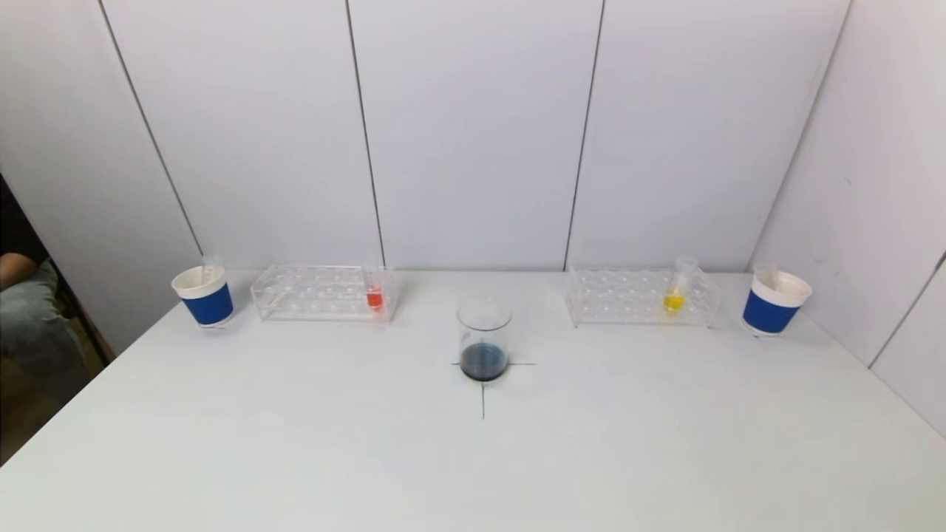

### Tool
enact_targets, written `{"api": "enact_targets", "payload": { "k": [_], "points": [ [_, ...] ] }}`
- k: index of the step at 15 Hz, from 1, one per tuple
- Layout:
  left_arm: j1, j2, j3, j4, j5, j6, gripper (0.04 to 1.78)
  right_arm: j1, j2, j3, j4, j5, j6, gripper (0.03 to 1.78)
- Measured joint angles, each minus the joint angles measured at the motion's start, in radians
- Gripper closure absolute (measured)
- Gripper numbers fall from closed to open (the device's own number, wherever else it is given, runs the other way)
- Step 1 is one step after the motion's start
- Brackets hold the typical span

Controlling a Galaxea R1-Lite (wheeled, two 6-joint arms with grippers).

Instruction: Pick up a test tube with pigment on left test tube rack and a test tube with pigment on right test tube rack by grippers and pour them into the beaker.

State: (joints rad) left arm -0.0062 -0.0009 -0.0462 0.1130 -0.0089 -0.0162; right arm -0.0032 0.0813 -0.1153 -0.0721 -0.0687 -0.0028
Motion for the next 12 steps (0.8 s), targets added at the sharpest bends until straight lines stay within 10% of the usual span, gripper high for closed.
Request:
{"api": "enact_targets", "payload": {
  "k": [12],
  "points": [
    [0.000, 0.000, 0.000, 0.000, 0.000, 0.000, 0.06, 0.000, -0.083, 0.113, 0.062, 0.056, -0.028, 0.05]
  ]
}}
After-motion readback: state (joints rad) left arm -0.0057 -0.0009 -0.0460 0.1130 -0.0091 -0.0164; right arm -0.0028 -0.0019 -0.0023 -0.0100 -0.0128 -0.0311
